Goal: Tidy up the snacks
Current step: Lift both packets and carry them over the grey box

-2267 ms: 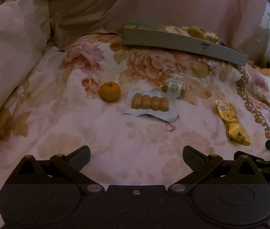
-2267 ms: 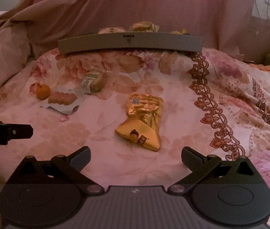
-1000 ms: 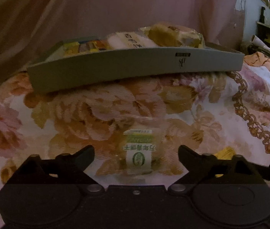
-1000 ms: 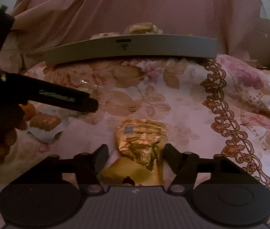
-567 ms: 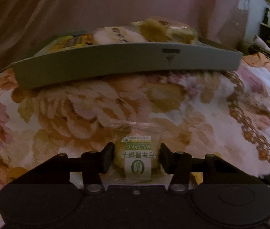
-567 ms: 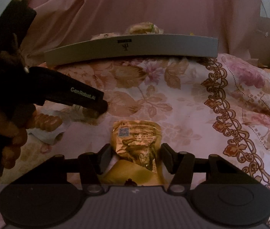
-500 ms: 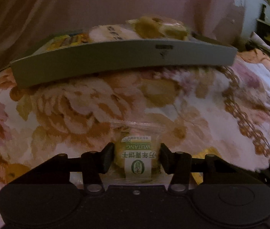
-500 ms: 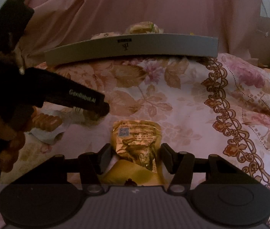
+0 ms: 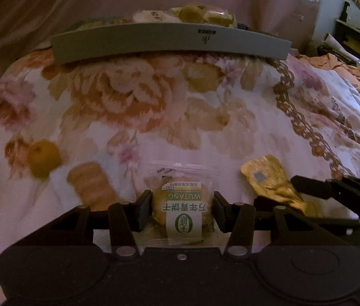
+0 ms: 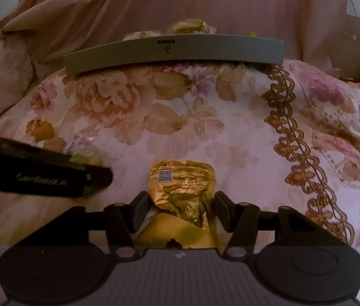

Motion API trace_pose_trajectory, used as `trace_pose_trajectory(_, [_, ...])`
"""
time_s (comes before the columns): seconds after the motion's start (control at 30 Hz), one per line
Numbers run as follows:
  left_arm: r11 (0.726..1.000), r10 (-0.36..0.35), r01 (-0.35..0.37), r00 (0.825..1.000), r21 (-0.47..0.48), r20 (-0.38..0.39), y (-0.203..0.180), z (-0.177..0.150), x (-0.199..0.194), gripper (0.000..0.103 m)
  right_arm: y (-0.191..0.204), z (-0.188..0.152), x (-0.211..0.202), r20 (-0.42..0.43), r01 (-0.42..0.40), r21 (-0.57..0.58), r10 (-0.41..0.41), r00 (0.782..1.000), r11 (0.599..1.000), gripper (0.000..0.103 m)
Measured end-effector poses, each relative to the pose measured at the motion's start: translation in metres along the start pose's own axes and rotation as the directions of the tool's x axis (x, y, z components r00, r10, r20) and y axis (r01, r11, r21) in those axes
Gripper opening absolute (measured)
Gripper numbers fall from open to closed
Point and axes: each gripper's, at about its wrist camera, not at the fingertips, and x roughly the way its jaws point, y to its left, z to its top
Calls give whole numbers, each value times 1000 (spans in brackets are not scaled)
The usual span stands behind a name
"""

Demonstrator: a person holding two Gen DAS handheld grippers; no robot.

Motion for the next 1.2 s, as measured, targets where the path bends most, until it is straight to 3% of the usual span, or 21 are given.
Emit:
trace_pose_trajectory(0.17, [999,-4,4,1000,-33,-3,1,-18,-13,52,3,-4,-6,-7,11,-10,-11,1000,1000,62])
trace_pose_trajectory(0.3, [999,1,-1,1000,-45,-2,1,-28,-22,52,7,-9,-13,-2,11,-11,-11,1000,1000,56])
trace_pose_trajectory(0.6, [996,2,1,1000,-86,29,7,-43,-40,52,35,-25,-31,30,42,-127,-39,999,991,53])
trace_pose_trajectory(0.9, [993,9,-2,998,-120,55,13,-45,-48,52,63,-32,-50,188,107,-276,-55,981,955,53])
trace_pose_trajectory(1.2, [993,28,-15,993,-118,113,9,-35,-65,52,57,-24,-57,261,128,-227,-66,963,965,53])
